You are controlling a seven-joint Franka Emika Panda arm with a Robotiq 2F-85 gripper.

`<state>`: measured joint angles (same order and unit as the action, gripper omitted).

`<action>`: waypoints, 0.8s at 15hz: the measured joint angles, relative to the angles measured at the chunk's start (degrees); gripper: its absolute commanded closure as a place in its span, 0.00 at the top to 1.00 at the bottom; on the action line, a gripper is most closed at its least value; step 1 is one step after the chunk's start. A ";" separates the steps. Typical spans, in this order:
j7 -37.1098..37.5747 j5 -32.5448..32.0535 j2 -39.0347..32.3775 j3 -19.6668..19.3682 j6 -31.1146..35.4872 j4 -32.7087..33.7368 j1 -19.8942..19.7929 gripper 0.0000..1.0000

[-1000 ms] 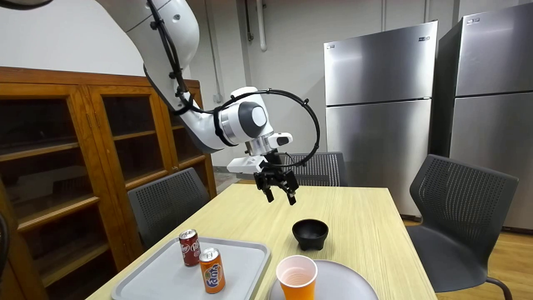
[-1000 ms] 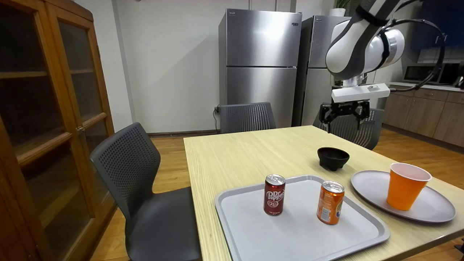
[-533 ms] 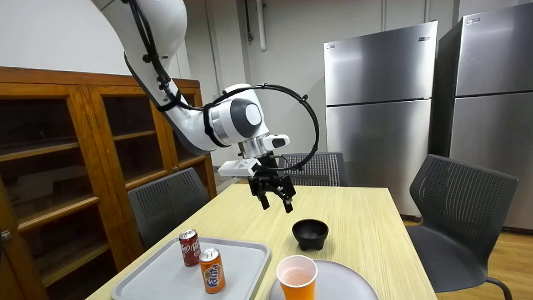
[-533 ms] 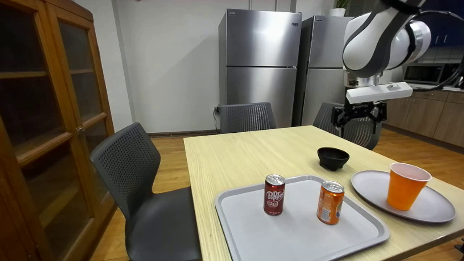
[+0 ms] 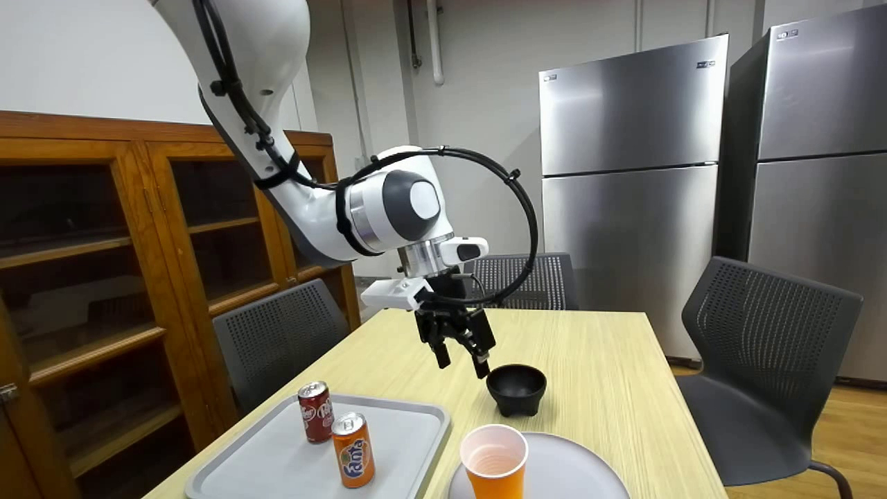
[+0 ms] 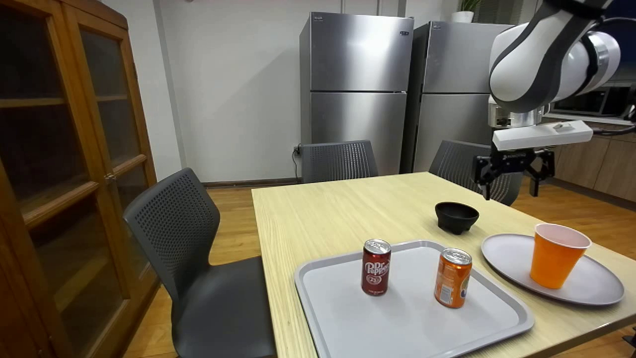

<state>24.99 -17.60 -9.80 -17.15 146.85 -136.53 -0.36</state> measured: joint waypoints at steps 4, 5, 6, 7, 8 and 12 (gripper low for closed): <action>0.36 0.08 -0.01 0.01 0.00 -1.64 -0.82 1.00; 0.36 0.08 -0.01 0.01 0.00 -2.03 -0.99 1.00; 0.36 0.08 -0.02 0.02 0.00 -2.43 -1.14 1.00; 0.36 0.08 -0.03 0.02 0.00 -2.84 -1.28 1.00; 0.36 0.08 -0.03 0.02 0.00 -3.23 -1.41 1.00; 0.36 0.10 -0.34 0.01 0.00 -4.48 -2.00 1.00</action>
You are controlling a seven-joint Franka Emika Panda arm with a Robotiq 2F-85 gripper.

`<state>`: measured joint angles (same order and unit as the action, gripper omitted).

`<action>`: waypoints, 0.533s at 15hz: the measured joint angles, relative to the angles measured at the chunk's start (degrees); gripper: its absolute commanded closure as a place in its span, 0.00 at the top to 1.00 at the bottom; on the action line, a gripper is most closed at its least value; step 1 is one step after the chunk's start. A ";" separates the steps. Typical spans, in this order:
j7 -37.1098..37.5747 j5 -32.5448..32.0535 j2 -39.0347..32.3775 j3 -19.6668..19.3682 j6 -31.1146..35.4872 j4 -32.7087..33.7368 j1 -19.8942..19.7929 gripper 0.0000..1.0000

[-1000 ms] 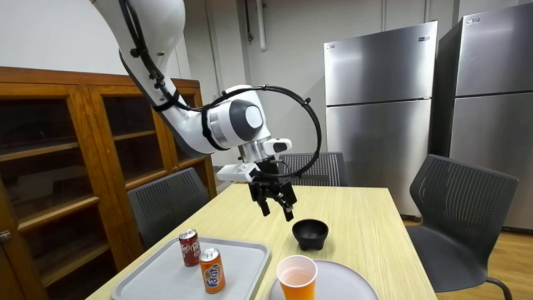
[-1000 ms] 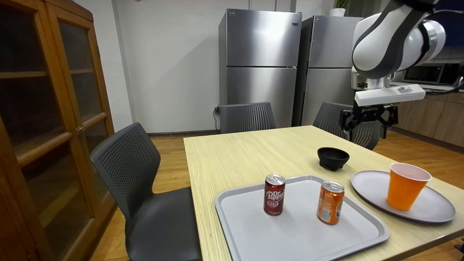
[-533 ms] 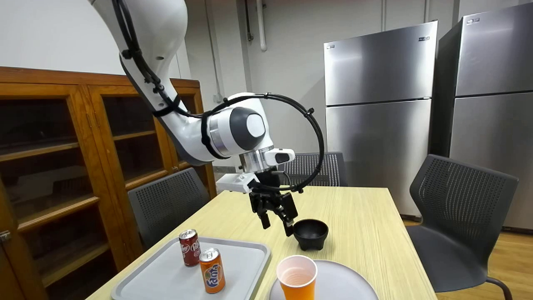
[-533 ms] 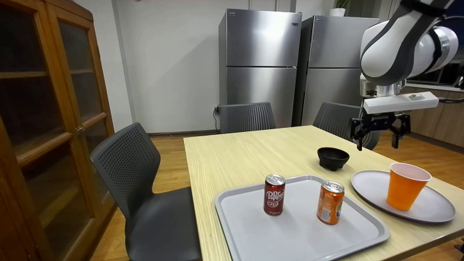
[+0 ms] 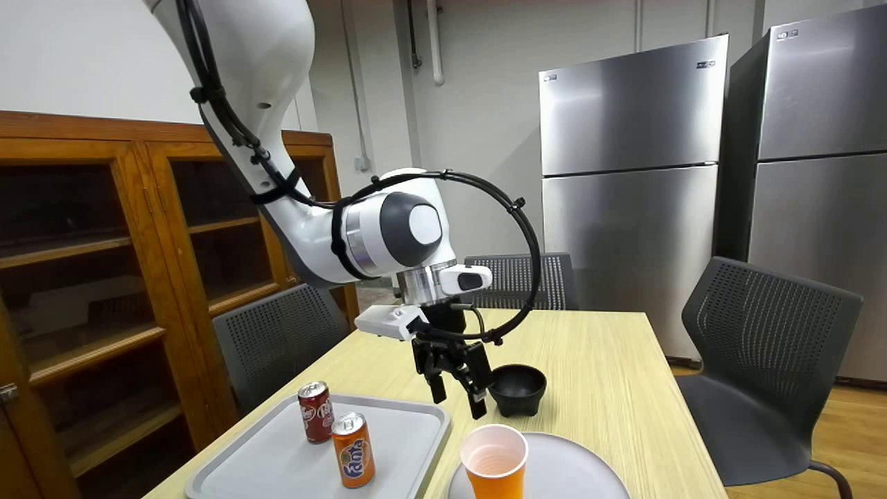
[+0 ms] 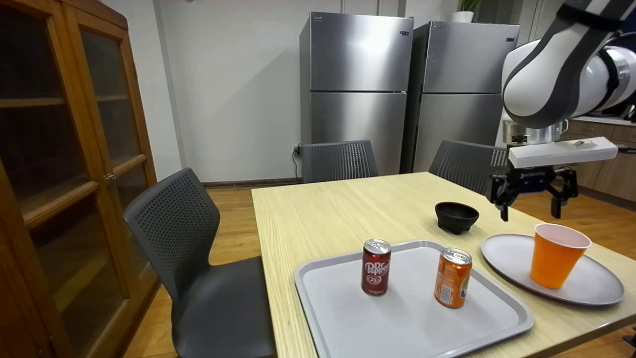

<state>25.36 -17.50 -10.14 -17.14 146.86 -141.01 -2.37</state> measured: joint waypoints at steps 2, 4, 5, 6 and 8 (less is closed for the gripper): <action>0.00 0.08 -0.44 0.00 0.00 -0.42 -0.18 1.00; 0.00 0.13 -1.09 0.00 0.01 -0.71 -0.27 1.00; 0.00 0.13 -1.49 0.00 0.05 -0.75 -0.32 1.00; 0.00 0.15 -1.94 0.00 0.12 -0.75 -0.40 1.00; 0.00 0.17 -2.92 -0.01 0.49 -0.74 -0.68 1.00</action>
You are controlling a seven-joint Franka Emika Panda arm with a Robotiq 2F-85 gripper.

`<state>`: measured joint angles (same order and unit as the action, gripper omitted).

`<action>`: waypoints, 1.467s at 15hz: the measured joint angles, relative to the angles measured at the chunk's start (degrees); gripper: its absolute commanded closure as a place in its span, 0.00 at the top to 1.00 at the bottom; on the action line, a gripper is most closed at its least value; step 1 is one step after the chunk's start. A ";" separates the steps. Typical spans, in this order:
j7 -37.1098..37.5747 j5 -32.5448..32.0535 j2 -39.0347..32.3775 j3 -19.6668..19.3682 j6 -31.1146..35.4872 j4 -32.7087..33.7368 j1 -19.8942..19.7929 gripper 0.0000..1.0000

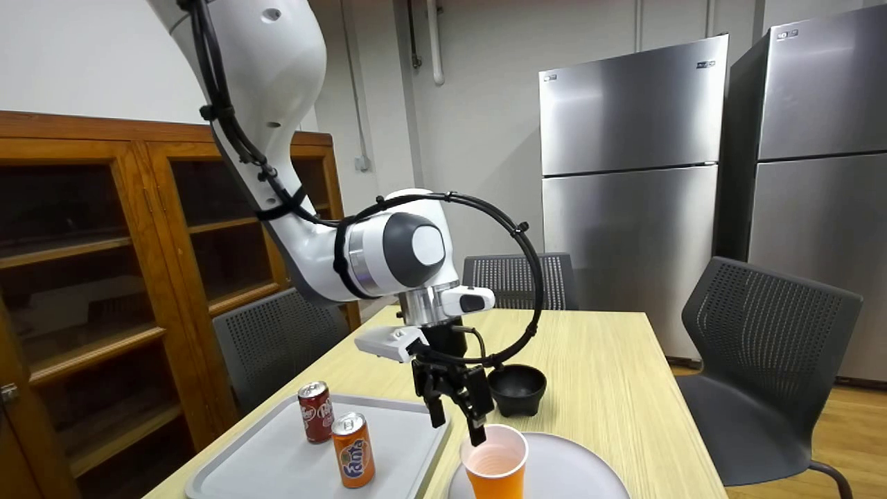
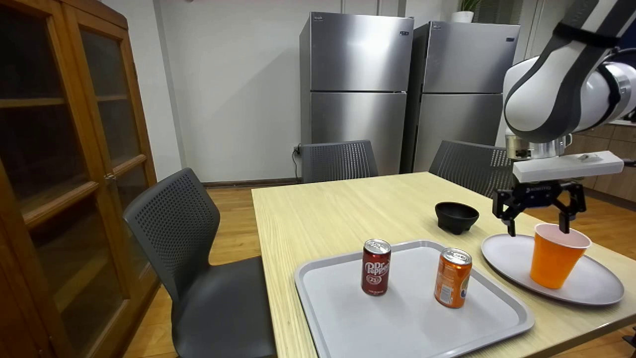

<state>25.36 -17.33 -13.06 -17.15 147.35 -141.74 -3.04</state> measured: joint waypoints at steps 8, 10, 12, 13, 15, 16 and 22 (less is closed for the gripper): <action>-0.45 2.07 -4.14 -0.05 0.85 1.89 -1.10 0.74; -1.24 2.82 -4.88 -0.05 0.85 2.63 -1.11 0.59; -2.10 3.09 -5.28 -0.05 0.85 3.11 -1.12 0.42; -2.50 3.09 -5.31 -0.05 0.85 3.25 -1.13 0.35; -3.45 3.09 -5.31 -0.05 0.85 3.49 -1.19 0.20; -3.92 3.09 -5.31 -0.05 0.85 3.62 -1.24 0.12; -6.22 3.08 -5.31 -0.35 0.84 4.35 -1.55 0.01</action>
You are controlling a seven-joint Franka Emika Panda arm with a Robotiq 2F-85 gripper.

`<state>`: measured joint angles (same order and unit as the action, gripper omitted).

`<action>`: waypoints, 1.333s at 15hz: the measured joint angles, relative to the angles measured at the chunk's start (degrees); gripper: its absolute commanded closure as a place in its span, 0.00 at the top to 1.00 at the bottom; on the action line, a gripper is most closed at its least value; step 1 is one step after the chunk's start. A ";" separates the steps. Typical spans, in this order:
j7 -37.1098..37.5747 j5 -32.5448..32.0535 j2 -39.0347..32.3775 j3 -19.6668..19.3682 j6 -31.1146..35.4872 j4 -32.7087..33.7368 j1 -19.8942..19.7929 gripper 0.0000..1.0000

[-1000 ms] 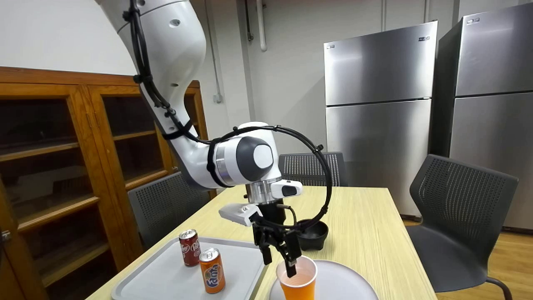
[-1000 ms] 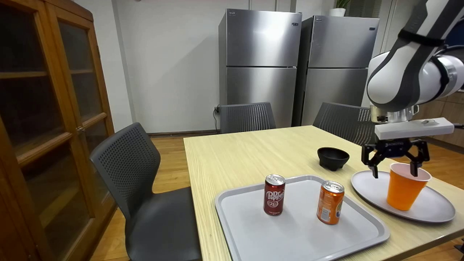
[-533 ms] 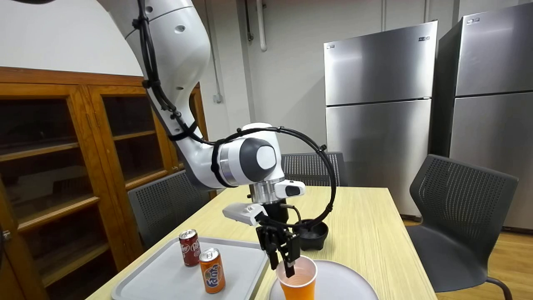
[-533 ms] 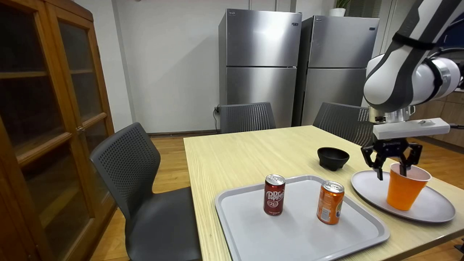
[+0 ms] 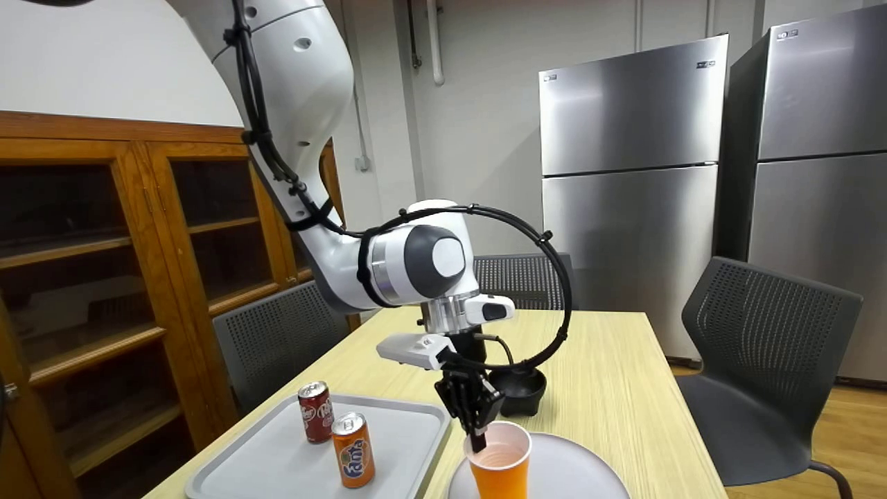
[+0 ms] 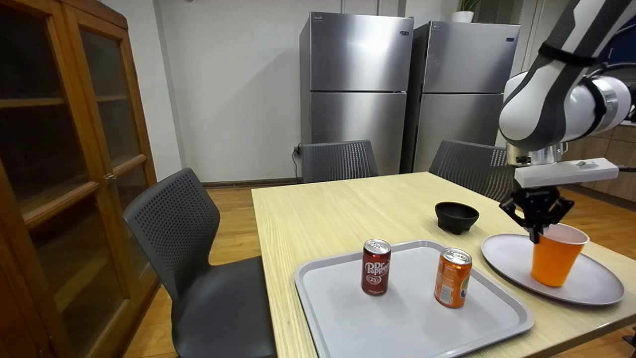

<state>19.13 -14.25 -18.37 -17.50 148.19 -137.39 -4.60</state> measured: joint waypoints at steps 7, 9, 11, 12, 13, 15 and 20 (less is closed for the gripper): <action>-2.30 -0.08 0.41 -0.43 0.00 1.12 0.00 0.01; -2.93 -0.08 0.69 -0.46 0.00 1.72 -0.03 0.01; -3.46 -0.08 1.02 -0.47 0.00 2.53 -0.18 0.01; -3.73 -0.08 1.12 -0.47 0.00 3.06 -0.32 0.01; -3.95 -0.05 1.16 -0.47 0.00 3.67 -0.51 0.01; -4.28 0.01 1.16 -0.47 0.00 4.98 -0.97 0.01; -4.74 1.91 0.81 -0.46 -0.07 8.69 -2.38 0.01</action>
<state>14.40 -12.34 -17.55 -17.96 148.12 -128.70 -6.98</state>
